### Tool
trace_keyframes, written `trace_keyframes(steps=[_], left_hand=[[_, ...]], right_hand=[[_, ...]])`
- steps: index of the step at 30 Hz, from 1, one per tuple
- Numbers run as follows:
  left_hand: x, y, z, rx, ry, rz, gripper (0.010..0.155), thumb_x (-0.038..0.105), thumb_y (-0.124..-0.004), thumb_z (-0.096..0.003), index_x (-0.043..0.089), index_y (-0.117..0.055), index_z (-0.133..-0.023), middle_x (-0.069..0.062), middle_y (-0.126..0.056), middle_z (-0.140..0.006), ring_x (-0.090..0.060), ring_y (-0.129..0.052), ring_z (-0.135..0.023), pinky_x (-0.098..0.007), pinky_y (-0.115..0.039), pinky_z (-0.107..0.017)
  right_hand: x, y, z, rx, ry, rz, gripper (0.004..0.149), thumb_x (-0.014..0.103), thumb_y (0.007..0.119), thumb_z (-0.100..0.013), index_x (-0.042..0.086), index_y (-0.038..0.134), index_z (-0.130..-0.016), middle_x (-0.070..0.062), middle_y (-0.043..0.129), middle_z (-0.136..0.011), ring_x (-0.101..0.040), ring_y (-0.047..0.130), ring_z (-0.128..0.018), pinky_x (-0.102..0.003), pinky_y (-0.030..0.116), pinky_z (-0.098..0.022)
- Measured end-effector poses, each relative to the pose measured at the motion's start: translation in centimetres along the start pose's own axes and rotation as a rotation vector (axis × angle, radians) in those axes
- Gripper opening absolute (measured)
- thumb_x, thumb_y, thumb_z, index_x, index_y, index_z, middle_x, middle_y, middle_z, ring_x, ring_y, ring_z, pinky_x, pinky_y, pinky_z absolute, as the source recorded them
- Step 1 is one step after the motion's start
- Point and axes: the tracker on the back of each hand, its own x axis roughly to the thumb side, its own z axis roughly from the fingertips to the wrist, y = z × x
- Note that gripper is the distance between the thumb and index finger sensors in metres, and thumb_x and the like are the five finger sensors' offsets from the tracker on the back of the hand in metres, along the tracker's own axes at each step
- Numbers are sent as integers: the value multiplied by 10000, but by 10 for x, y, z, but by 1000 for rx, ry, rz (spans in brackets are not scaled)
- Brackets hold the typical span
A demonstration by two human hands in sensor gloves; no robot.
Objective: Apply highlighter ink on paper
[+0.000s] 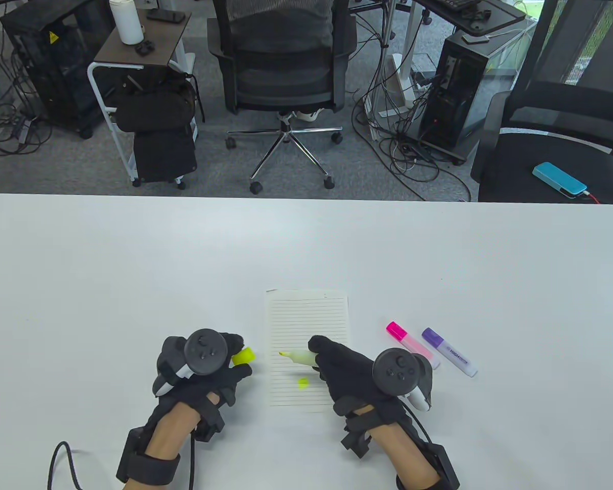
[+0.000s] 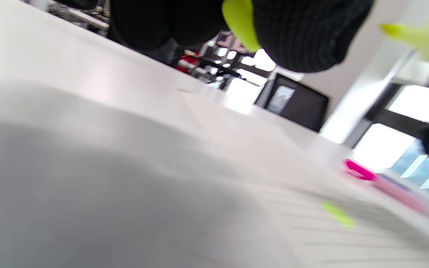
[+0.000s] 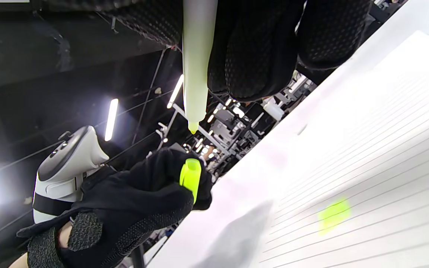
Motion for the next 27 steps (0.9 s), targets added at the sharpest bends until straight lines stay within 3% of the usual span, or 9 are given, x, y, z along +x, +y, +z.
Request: trace_keyframes(steps=[13,23,26,27], left_hand=[[21,-5,1,43,-129,-72,644,420,-886,-354,235,-608,-906,-24,-704,-940,-295,-779,-824,-639,-581,-688],[31,-6,2,76,-183,-12,648,422,-897,-349,235,-622,-905,-29,-775,-900,-257,-900,-732,-619,-673,-648],[32,-11,1,47,-184,8,647,441,-878,-359,235,-607,-910,-24,-779,-881,-218,-928,-660,-603,-701,-637],[30,-14,-1,22,-198,87,664,471,-869,-364,238,-597,-923,-5,-772,-863,-203,-929,-621,-601,-704,-634]], right_hand=[[1,10,-2,80,-32,13,425,337,681,-649,188,653,-1046,-152,845,-882,-350,904,-648,-598,695,-609],[1,14,-2,92,-34,21,429,336,678,-649,187,645,-1050,-154,837,-890,-348,900,-653,-597,693,-613],[2,16,-1,74,-40,38,428,336,675,-648,186,645,-1048,-144,836,-880,-343,898,-646,-598,693,-613],[1,17,-1,89,-42,29,429,338,673,-649,188,642,-1049,-140,834,-883,-340,895,-650,-598,692,-616]])
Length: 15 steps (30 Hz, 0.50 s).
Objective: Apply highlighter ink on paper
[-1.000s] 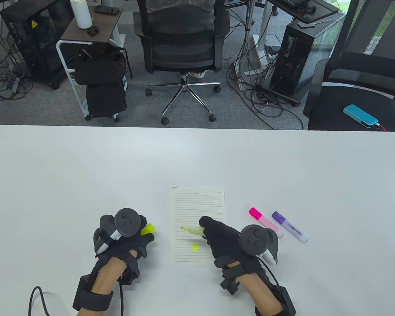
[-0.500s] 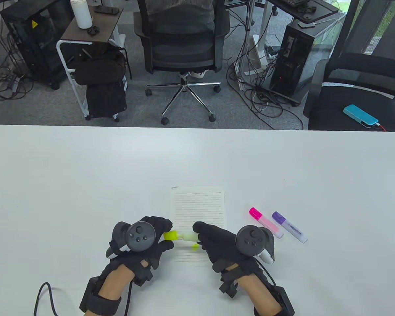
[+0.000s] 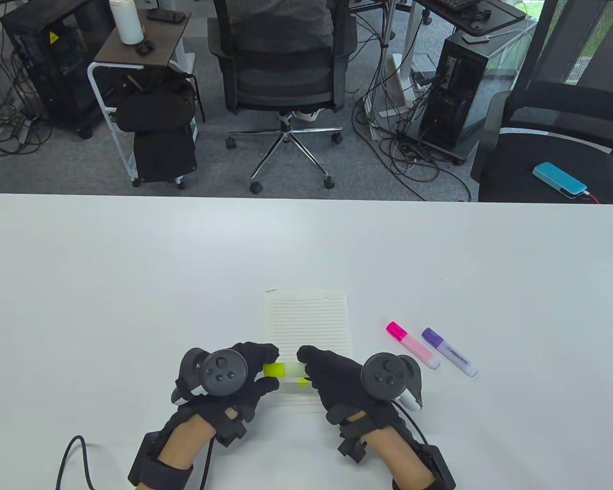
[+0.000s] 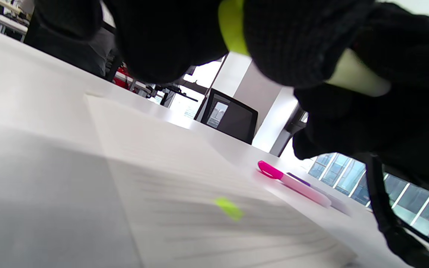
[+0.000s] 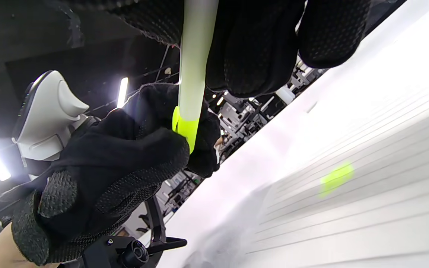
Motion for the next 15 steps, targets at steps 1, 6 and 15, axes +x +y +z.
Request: trace_keyframes(steps=[1,6,15], left_hand=[[-2,-3,-1,-10,-3,89,692,503,-871,-361,239,-588,-935,11,-774,-827,-186,-933,-565,-597,-714,-623],[-4,-15,-3,-48,34,235,683,643,-829,-340,274,-695,-898,53,-828,-741,-50,-962,-352,-504,-854,-510],[3,-16,-1,56,44,292,570,548,-829,-328,185,-800,-766,-38,-713,-862,-28,-935,-320,-438,-882,-451]], right_hand=[[0,3,0,14,-11,-24,431,343,671,-647,192,641,-1049,-137,832,-885,-337,894,-652,-599,690,-620],[8,18,-1,54,-74,-25,434,337,661,-647,170,627,-1046,-140,823,-877,-335,889,-645,-607,684,-623],[9,22,0,23,-75,-27,436,332,628,-648,178,582,-1053,-145,770,-882,-336,854,-645,-609,666,-634]])
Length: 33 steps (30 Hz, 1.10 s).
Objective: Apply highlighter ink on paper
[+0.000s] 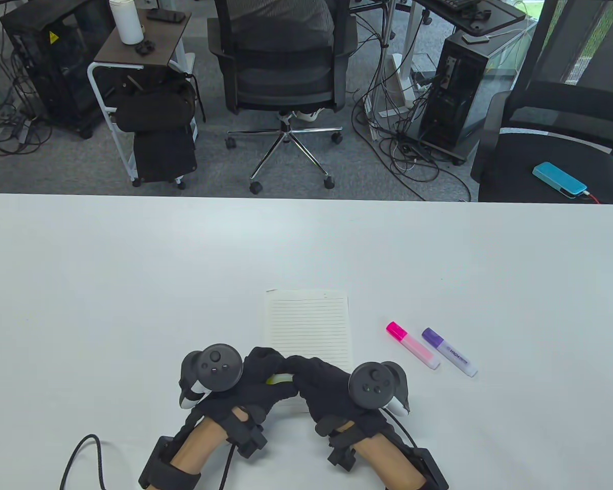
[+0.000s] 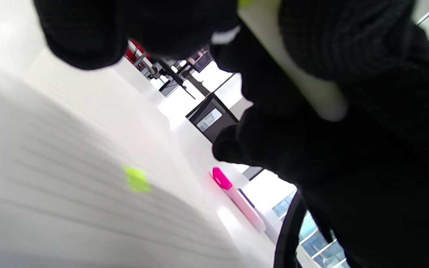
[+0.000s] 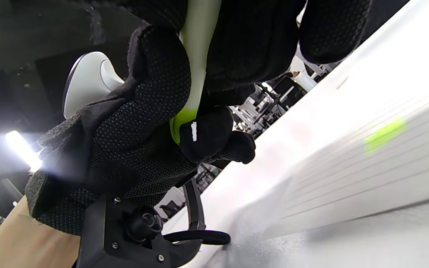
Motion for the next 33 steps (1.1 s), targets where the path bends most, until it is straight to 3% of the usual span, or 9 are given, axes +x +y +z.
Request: trace_keyframes(steps=[13,18,22,26,33], left_hand=[[12,-1,3,67,-71,-56,529,485,-823,-330,157,-749,-738,-46,-678,-847,-3,-933,-302,-368,-945,-369],[12,0,0,55,-73,-81,530,502,-828,-358,170,-766,-766,-44,-700,-856,-86,-933,-428,-479,-855,-479],[13,14,3,89,-58,-213,528,506,-832,-374,242,-794,-830,22,-803,-819,-149,-951,-507,-547,-787,-550],[-2,35,7,168,55,-328,522,476,-833,-388,260,-800,-862,30,-843,-820,-181,-962,-558,-580,-752,-588],[-45,75,18,274,423,-541,529,433,-831,-402,244,-790,-894,18,-857,-847,-219,-973,-623,-593,-726,-610]], right_hand=[[6,-5,1,-37,-51,75,435,331,621,-636,208,574,-1050,-154,728,-892,-328,852,-630,-604,671,-646],[4,-12,-1,6,-37,73,437,342,627,-653,201,564,-1062,-157,735,-918,-351,850,-668,-622,653,-648],[-3,-13,-2,46,-17,-10,516,415,606,-664,199,476,-1115,-217,606,-1069,-463,736,-840,-671,587,-655],[-10,-21,0,15,15,-7,590,455,594,-664,194,381,-1148,-236,449,-1166,-529,580,-969,-709,516,-669],[-18,-30,2,-3,37,-37,591,462,589,-665,191,381,-1148,-239,469,-1158,-531,577,-971,-709,516,-667]])
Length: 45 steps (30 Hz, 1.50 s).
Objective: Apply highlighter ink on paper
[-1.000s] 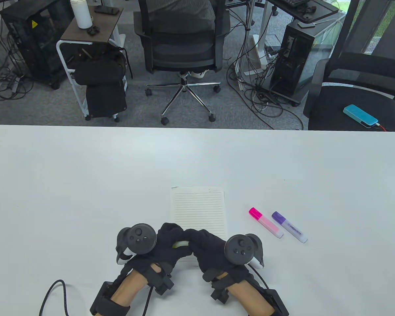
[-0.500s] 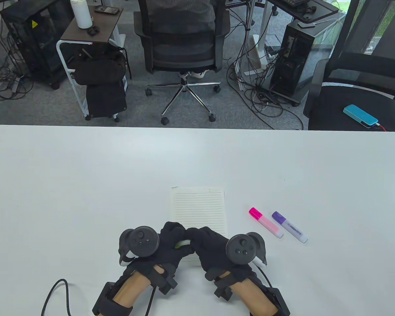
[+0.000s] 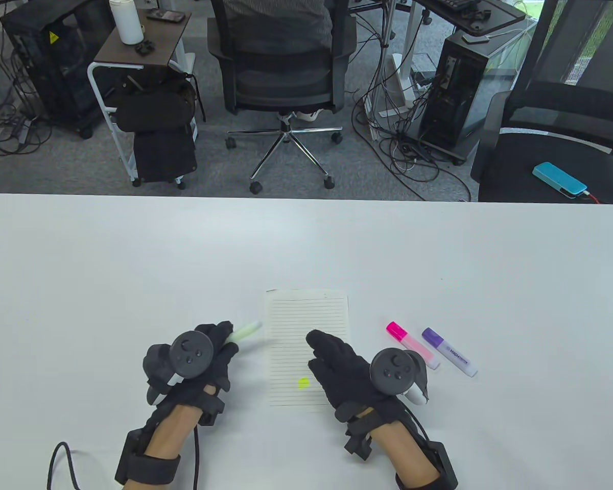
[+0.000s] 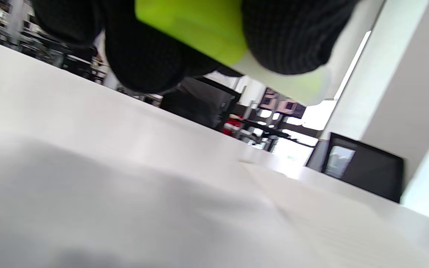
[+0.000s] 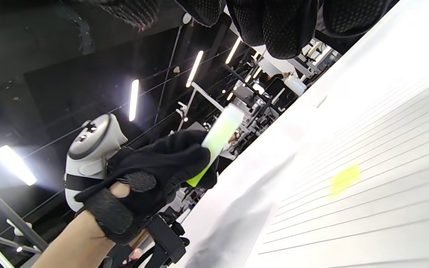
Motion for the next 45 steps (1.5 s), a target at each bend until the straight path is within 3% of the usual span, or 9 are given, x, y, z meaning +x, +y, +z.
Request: trace_keyframes(steps=[6,14,19,22,27,33,38,45], left_hand=[[-33,-5,-7,-107,259,-100,525,431,-838,-394,235,-822,-881,-4,-878,-846,-240,-970,-645,-587,-716,-619],[-45,-16,-11,-196,335,-129,525,448,-809,-406,216,-831,-877,-52,-747,-944,-290,-860,-755,-611,-623,-663],[-44,-13,-9,-163,324,-102,607,455,-795,-412,208,-709,-960,-72,-702,-974,-308,-839,-781,-616,-611,-666],[-38,-8,-7,-120,277,-72,653,481,-783,-416,201,-648,-990,-83,-659,-1002,-325,-811,-813,-621,-596,-673],[-19,0,-3,-23,91,114,667,529,-737,-430,234,-608,-1014,-92,-630,-1035,-342,-784,-857,-629,-585,-677],[2,5,4,95,-121,366,636,528,-718,-438,263,-627,-1009,-76,-643,-1045,-336,-785,-873,-629,-596,-676],[17,-2,7,69,-242,504,635,531,-708,-440,269,-625,-1012,-81,-621,-1066,-361,-746,-908,-638,-583,-678],[35,-13,11,-15,-321,446,639,534,-702,-440,258,-629,-1012,-90,-609,-1073,-372,-727,-920,-644,-571,-679]], right_hand=[[2,4,0,31,1,7,594,467,587,-666,191,379,-1149,-240,471,-1157,-529,579,-971,-709,515,-669],[2,5,-1,43,5,9,596,469,586,-666,191,377,-1150,-244,468,-1156,-531,576,-971,-710,513,-667],[1,4,-1,47,13,18,593,464,584,-668,188,378,-1150,-246,467,-1156,-531,574,-972,-710,512,-668],[1,-1,-1,39,30,35,590,463,583,-669,184,385,-1149,-249,447,-1163,-532,569,-974,-712,508,-667],[-5,-17,2,32,131,86,586,463,586,-670,169,410,-1146,-263,441,-1161,-545,562,-968,-723,490,-663],[-13,-53,13,-79,324,263,558,438,622,-669,130,507,-1119,-276,525,-1112,-534,619,-909,-732,472,-659],[-23,-86,28,-184,544,373,507,399,687,-661,83,637,-1055,-270,565,-1065,-502,650,-852,-740,445,-652],[-45,-107,41,-139,767,394,524,351,746,-643,87,603,-1073,-271,523,-1063,-493,604,-849,-745,395,-645]])
